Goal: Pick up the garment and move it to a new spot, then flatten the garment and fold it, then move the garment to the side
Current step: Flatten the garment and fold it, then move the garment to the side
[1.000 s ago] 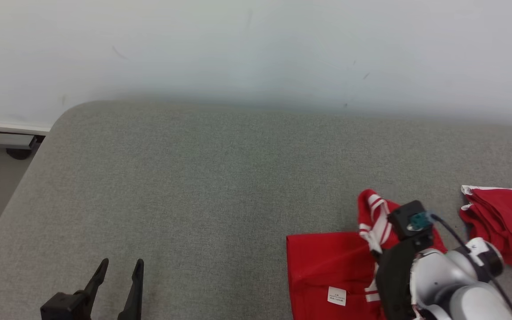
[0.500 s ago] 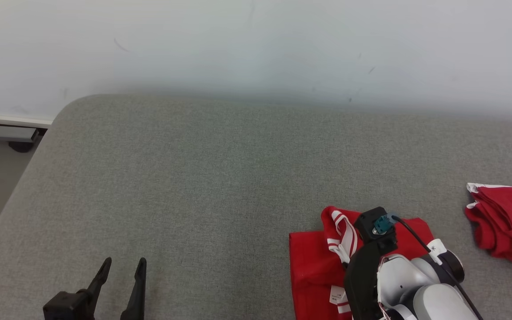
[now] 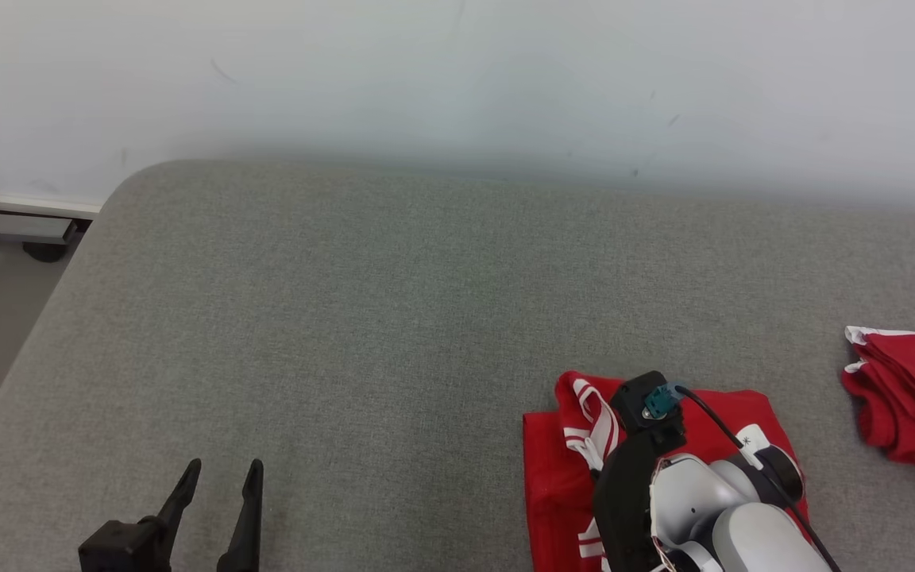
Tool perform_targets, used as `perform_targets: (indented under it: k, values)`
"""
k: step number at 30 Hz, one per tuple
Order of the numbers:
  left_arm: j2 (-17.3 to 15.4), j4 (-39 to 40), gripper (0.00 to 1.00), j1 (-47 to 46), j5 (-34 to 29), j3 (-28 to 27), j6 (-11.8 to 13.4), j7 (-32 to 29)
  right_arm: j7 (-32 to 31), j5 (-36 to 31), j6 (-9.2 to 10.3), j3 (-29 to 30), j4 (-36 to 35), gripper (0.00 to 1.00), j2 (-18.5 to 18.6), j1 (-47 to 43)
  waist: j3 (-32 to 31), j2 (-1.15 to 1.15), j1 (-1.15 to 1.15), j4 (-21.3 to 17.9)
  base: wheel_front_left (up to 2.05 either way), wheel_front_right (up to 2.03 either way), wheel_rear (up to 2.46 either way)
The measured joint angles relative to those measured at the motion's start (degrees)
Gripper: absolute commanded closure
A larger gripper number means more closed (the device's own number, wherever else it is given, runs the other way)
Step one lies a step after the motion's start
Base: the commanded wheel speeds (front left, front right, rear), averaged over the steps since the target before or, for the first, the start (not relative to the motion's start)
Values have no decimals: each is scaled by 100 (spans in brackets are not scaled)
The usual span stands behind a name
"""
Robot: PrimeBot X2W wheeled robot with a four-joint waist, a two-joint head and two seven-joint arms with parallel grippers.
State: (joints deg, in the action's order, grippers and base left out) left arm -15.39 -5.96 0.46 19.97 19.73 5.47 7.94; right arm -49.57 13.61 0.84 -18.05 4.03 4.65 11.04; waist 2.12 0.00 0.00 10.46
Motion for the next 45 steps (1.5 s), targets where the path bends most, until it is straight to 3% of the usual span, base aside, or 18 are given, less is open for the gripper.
perform_targets:
  k: [5,6,7,14,19,25,37,45]
  values:
    - [13,-8,0,-87,0,13,0,1,133,98,-1,-53,118,100,-29,35,24,0,0,29,0,0,0]
    - [13,-9,0,-91,0,12,0,1,180,145,2,-43,118,58,-33,37,27,0,0,34,0,0,0]
    - [13,-15,0,-91,0,12,0,1,235,207,16,-26,112,0,-41,46,29,0,0,38,0,0,0]
    - [19,-45,0,-88,0,8,2,26,682,338,89,456,-392,0,16,156,-1,0,0,26,0,0,0]
    - [20,-56,0,-62,11,-14,5,57,772,129,277,1067,-661,0,736,-100,-44,0,0,-29,0,0,0]
    - [15,-42,0,60,15,-58,9,76,765,69,379,1575,-530,0,1094,-606,-64,0,0,-167,0,0,0]
    - [9,10,0,13,15,-10,2,71,899,521,411,1887,-45,0,936,-811,61,0,0,-258,0,0,0]
    - [9,16,0,-204,9,42,-45,47,1085,770,194,1965,354,0,922,-644,202,0,0,-156,0,0,0]
